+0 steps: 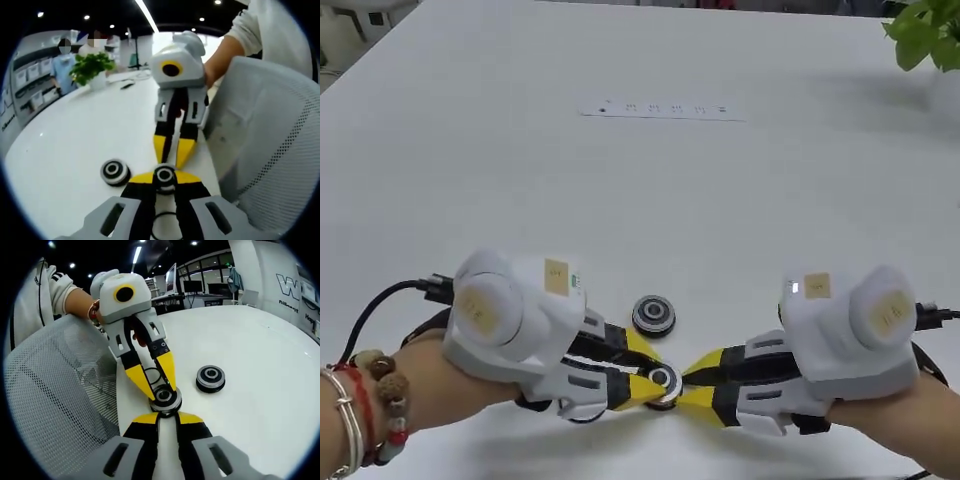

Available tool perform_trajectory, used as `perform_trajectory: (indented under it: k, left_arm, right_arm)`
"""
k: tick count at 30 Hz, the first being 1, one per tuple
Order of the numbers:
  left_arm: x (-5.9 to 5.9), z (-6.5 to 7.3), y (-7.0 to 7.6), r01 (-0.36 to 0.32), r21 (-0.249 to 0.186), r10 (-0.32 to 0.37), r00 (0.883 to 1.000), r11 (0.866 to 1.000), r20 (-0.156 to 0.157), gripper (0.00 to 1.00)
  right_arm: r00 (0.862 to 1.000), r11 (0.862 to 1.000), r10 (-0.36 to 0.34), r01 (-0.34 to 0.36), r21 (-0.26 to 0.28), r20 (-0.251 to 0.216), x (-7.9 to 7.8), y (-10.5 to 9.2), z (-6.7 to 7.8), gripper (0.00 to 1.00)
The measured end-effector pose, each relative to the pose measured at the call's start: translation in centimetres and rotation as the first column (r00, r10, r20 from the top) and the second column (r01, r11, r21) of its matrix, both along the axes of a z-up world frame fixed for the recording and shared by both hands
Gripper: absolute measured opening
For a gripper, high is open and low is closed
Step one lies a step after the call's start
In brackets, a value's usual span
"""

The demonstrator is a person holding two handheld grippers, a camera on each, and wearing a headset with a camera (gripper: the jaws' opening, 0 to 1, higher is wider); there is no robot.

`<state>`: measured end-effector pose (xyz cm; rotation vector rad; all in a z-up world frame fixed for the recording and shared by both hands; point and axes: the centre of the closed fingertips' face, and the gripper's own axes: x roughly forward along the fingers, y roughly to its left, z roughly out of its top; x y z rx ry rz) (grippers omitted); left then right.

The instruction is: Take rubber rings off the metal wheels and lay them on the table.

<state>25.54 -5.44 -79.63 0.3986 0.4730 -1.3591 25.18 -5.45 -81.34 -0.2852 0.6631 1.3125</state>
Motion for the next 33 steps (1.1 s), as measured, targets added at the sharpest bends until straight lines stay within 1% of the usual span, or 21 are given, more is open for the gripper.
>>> perform_trajectory:
  k: [3,4,6,9,12,15,16,17,23,24,26,30,33]
  left_arm:
    - [0.06,0.02,-0.05,-0.005,0.0,0.005,1.0,1.0,0.0,0.14]
    - [0.02,0.04,-0.01,-0.007,-0.001,0.007,1.0,1.0,0.0,0.14]
    - [0.01,0.07,0.01,-0.008,-0.005,0.008,1.0,1.0,-0.001,0.14]
    - [0.03,0.1,-0.01,-0.011,-0.01,0.011,1.0,1.0,-0.001,0.14]
    - [-0.01,0.14,0.02,-0.012,-0.013,0.012,1.0,1.0,0.001,0.14]
    - [0.01,0.14,0.02,-0.012,-0.018,0.012,1.0,1.0,0.003,0.14]
    - [-0.01,0.16,0.04,-0.013,-0.02,0.013,1.0,1.0,0.004,0.14]
    - [0.0,0.16,0.03,-0.013,-0.02,0.013,1.0,1.0,0.006,0.14]
    - [-0.01,0.17,0.01,-0.013,-0.018,0.014,1.0,1.0,0.013,0.14]
    - [-0.02,0.17,0.04,-0.012,-0.017,0.012,1.0,1.0,0.017,0.14]
    - [-0.02,0.17,0.06,-0.01,-0.015,0.01,1.0,1.0,0.021,0.14]
    - [-0.04,0.19,0.08,0.0,-0.015,0.001,0.999,1.0,0.035,0.14]
    - [-0.07,0.19,0.07,0.005,-0.012,-0.005,0.999,1.0,0.043,0.14]
  right_arm:
    - [1.0,1.0,-0.001,0.001,-0.01,-0.004,0.0,-0.11,-0.07,0.06]
    - [1.0,1.0,-0.008,0.008,-0.011,-0.013,0.12,-0.15,-0.09,0.04]
    - [0.999,1.0,-0.029,0.028,-0.009,-0.041,0.24,-0.12,-0.12,0.03]
    - [0.999,0.999,-0.029,0.029,-0.014,-0.039,0.08,-0.06,-0.13,0.03]
    - [0.998,0.999,-0.045,0.045,-0.017,-0.044,0.17,-0.07,-0.09,0.0]
    - [0.995,0.997,-0.07,0.069,-0.015,-0.073,0.29,-0.14,-0.12,0.0]
    - [0.992,0.996,-0.086,0.085,-0.009,-0.094,0.37,-0.14,-0.14,0.0]
    - [0.99,0.995,-0.095,0.095,-0.005,-0.104,0.31,-0.2,-0.13,0.0]
    - [0.983,0.993,-0.118,0.12,0.008,-0.14,0.32,-0.3,0.02,0.0]
    - [0.982,0.992,-0.12,0.122,0.01,-0.144,0.34,-0.31,0.05,0.0]
    - [0.977,0.99,-0.135,0.14,0.019,-0.165,0.33,-0.35,0.15,0.0]
    - [0.974,0.988,-0.145,0.152,0.026,-0.176,0.33,-0.5,0.31,0.0]
    - [0.966,0.984,-0.162,0.173,0.038,-0.199,0.33,-0.58,0.57,0.0]
